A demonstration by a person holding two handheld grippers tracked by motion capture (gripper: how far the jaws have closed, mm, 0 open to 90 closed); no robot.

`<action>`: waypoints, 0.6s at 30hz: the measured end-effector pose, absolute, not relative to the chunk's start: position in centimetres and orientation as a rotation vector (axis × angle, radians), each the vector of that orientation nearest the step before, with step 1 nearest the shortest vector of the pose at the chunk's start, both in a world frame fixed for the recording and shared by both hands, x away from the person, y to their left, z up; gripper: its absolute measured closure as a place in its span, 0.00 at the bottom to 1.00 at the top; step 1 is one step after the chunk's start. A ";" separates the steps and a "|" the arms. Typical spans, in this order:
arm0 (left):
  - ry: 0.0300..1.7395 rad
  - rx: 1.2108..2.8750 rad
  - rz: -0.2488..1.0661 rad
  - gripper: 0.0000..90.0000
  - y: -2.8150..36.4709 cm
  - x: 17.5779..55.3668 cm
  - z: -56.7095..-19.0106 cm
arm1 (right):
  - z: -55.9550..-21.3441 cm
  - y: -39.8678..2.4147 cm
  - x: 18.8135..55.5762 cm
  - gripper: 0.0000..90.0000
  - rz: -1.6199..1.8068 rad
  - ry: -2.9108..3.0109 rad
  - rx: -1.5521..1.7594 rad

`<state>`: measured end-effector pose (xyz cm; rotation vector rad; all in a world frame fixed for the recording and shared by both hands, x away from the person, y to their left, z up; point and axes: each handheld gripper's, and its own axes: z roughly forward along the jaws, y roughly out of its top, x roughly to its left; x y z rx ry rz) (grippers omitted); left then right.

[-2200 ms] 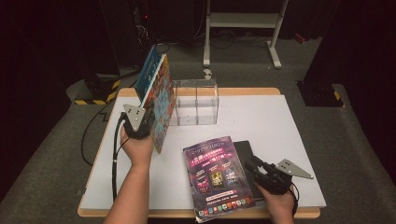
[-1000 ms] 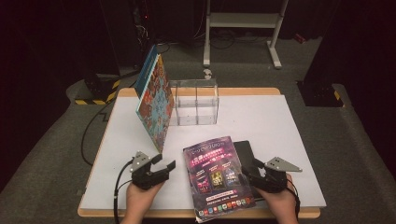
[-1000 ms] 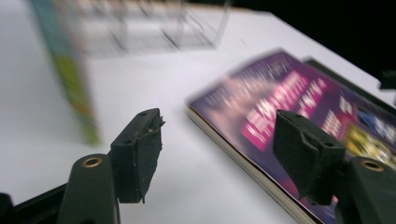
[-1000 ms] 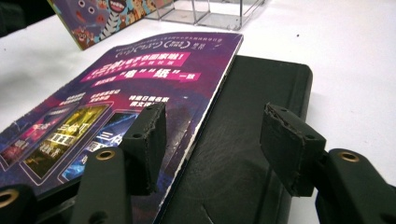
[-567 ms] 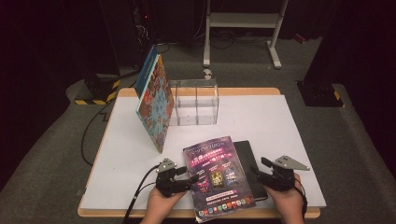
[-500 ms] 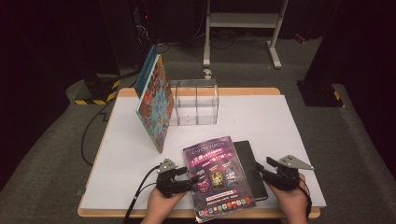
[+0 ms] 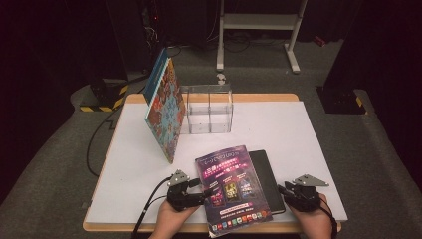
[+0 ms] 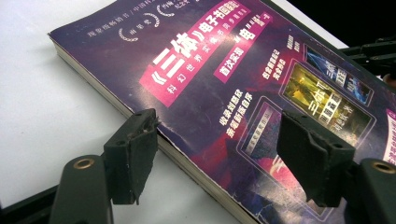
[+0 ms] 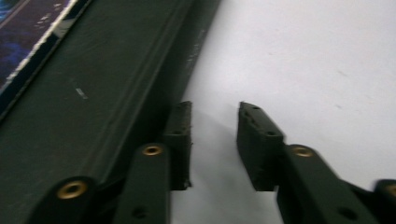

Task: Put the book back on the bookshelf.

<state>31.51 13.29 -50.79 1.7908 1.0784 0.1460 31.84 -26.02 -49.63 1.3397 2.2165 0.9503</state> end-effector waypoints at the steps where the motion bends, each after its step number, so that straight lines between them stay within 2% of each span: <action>1: 1.079 1.790 0.146 0.33 13.3 31.5 -50.8 | -49.6 -25.9 31.8 0.82 0.952 2.216 1.337; 4: 1.082 1.792 0.153 0.33 13.7 31.6 -50.8 | -49.6 -25.6 31.6 0.86 0.951 2.219 1.334; 11: 1.147 1.759 0.231 0.32 16.0 31.8 -50.7 | -49.8 -22.4 31.2 0.85 0.984 2.263 1.265; 12: 1.160 1.746 0.232 0.33 16.6 31.8 -50.8 | -49.8 -22.0 31.2 0.83 0.985 2.269 1.249; 15: 1.188 1.717 0.231 0.34 17.8 31.8 -50.8 | -49.6 -21.5 31.5 0.64 0.987 2.267 1.259; 18: 1.192 1.711 0.199 0.34 17.9 31.8 -50.9 | -48.8 -22.2 31.5 0.55 1.061 2.176 1.297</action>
